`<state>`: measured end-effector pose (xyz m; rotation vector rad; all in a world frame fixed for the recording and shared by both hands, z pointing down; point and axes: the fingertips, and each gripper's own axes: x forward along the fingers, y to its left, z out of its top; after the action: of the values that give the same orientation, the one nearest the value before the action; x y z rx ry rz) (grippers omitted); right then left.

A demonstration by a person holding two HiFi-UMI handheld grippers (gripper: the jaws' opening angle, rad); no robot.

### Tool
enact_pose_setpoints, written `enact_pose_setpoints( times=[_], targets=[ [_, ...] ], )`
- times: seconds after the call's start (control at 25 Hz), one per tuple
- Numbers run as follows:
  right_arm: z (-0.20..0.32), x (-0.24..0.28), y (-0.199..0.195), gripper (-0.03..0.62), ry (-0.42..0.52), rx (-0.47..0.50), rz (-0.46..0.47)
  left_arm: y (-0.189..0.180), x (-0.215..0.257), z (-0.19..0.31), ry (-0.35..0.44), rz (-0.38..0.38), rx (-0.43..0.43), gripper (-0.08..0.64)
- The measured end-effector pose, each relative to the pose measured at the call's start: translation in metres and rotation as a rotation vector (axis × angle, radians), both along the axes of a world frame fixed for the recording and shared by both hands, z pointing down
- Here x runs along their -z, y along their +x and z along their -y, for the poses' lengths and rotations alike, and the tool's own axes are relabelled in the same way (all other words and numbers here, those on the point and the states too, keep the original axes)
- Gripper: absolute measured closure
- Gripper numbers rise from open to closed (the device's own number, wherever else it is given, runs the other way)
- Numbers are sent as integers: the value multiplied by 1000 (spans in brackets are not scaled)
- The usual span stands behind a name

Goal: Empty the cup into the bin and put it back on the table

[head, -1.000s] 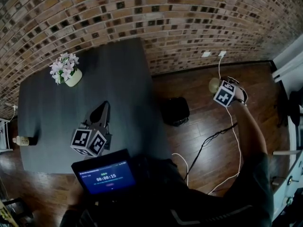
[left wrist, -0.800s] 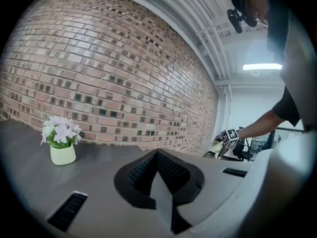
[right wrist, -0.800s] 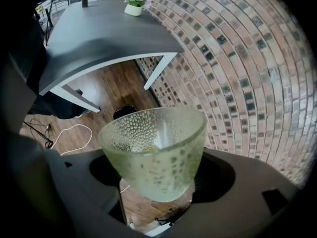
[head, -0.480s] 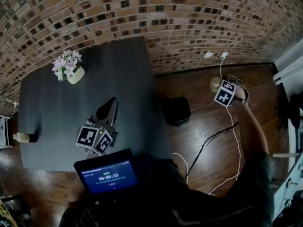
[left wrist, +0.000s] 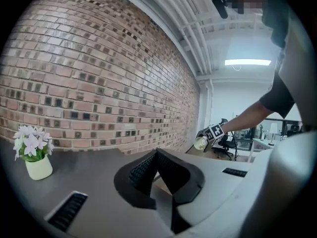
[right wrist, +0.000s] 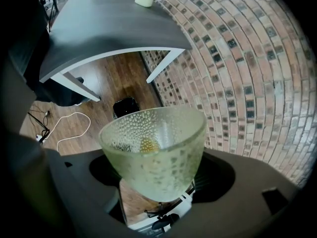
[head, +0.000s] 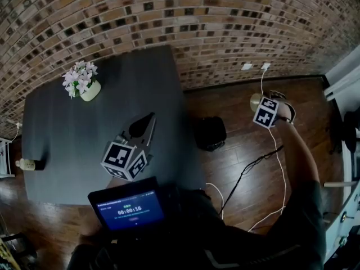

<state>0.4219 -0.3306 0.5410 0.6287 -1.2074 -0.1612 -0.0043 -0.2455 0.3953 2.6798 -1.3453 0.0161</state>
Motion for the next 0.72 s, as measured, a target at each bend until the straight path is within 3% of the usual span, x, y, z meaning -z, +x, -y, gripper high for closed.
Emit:
enact_pose_setpoints(
  times=[0.72],
  targets=[
    [-8,2,-5,201,-75,81,-198,38,-7,-3,0,11,-68,569]
  ],
)
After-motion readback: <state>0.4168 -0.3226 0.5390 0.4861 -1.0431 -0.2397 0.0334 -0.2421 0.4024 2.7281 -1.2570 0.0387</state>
